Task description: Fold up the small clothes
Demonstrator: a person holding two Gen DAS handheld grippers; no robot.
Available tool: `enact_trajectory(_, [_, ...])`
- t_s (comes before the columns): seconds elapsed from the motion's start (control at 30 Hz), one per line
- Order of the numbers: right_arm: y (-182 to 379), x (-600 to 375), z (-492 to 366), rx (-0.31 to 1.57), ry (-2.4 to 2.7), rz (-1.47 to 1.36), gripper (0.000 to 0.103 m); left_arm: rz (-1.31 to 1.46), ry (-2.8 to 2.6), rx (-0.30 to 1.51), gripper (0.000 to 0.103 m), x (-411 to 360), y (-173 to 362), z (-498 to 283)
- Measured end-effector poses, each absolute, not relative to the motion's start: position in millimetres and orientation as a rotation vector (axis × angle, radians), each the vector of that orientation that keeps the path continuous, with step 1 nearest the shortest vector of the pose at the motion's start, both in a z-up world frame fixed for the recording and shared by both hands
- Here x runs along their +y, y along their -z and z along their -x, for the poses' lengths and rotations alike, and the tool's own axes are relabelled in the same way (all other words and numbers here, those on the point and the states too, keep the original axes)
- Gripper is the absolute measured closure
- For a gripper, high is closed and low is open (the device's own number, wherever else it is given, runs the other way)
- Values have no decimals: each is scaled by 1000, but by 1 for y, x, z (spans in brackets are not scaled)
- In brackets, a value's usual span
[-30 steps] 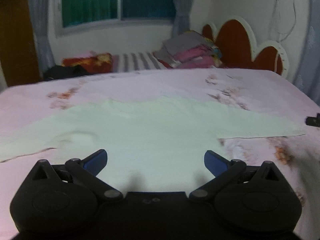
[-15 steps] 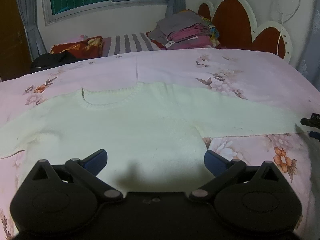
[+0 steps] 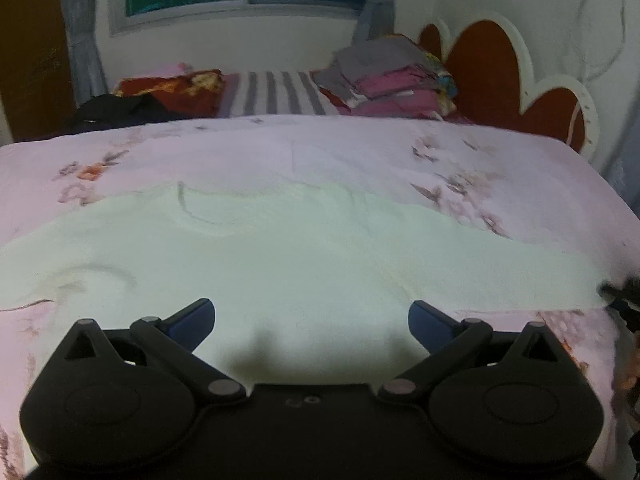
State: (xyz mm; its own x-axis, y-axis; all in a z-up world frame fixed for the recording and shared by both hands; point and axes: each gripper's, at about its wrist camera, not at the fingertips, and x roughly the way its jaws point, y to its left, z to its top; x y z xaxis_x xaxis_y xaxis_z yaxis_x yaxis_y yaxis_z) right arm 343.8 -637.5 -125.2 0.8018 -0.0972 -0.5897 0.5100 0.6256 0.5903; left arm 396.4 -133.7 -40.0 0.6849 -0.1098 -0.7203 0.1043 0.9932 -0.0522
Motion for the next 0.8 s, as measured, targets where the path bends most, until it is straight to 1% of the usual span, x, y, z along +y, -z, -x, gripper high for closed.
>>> enact_trajectory(0.03, [125,-636,-346,570,363,-815,101,5,103,806,0,-130,39,-397])
enact_trajectory(0.1, [118,-632,-343,550,381,-762,101,-9,59,808,0,-120,39,-399])
enact_trajectory(0.17, [119,-628,-350,613,428,-706,101,-35,18,834,0,-108,43,-404])
enact_trajectory(0.23, [115,-627,-352,629,441,-711,101,-80,-20,869,0,-99,48,-409])
enact_trajectory(0.33, [96,-611,-357,589,385,-681,101,-152,-82,877,1,-83,54,-408])
enact_trajectory(0.4, [84,-593,-363,594,336,-644,101,-134,-88,880,1,-67,55,-405])
enact_trajectory(0.6, [52,-490,-399,607,104,-531,101,-29,-123,873,2,-16,62,-400])
enact_trajectory(0.8, [47,-345,-432,660,-106,-386,101,26,-110,863,1,39,69,-396])
